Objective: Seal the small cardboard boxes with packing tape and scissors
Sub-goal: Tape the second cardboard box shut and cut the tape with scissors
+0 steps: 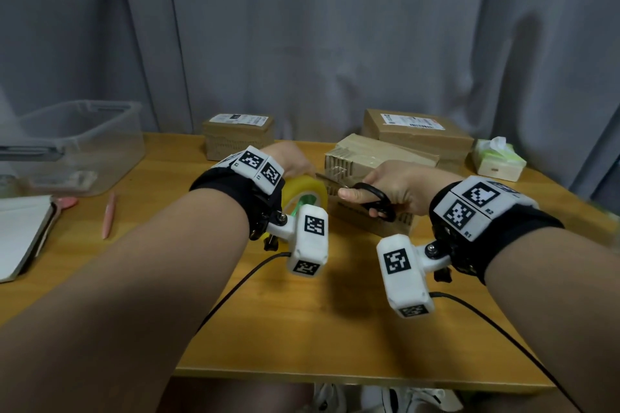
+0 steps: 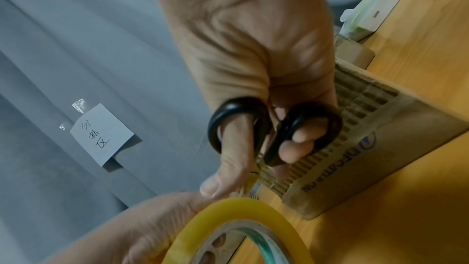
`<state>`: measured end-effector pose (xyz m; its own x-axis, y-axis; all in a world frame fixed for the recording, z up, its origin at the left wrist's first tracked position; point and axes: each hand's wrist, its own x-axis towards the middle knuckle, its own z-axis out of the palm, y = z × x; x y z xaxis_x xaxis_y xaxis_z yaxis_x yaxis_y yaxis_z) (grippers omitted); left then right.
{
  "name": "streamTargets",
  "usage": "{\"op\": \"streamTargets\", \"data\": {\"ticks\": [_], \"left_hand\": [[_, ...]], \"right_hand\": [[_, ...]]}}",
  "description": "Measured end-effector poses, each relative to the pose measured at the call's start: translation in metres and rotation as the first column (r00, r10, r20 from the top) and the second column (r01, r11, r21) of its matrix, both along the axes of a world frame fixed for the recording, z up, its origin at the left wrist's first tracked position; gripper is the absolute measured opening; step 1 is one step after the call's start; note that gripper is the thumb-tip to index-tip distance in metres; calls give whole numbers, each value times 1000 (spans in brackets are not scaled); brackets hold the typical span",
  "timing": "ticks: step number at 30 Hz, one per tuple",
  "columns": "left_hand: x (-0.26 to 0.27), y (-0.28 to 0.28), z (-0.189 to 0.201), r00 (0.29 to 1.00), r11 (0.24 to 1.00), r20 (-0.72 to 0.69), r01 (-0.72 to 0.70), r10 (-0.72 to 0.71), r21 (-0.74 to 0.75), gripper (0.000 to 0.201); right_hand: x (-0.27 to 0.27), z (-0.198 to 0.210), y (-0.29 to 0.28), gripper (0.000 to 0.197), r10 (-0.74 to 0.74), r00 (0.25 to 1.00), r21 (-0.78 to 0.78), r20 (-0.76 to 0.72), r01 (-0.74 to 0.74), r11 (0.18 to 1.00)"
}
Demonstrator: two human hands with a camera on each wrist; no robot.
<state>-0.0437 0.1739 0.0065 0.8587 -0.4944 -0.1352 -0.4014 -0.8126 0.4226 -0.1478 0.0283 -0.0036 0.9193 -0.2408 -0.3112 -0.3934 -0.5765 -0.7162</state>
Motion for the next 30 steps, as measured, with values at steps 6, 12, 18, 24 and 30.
{"op": "streamTargets", "data": {"ticks": [6,12,18,24,30], "left_hand": [[-2,13,2,998,998,8,-55,55,-19,31],[-5,30,-18,998,957,-16,-64,62,-283,17],[-9,36,-24,998,900,-5,-60,64,-432,6],[-6,32,-25,997,891,-28,-77,72,-448,9],[-5,30,-26,996,874,-37,-92,85,-478,11]], "right_hand": [[0,-5,-3,45,41,999,-96,-11,-42,995],[-9,-19,-3,37,206,973,-235,-106,-226,945],[-13,-48,-1,59,221,925,-618,-310,-373,692],[-11,-38,-2,58,278,918,-687,-283,-396,609],[-2,-12,17,34,278,791,-725,-545,-611,319]]}}
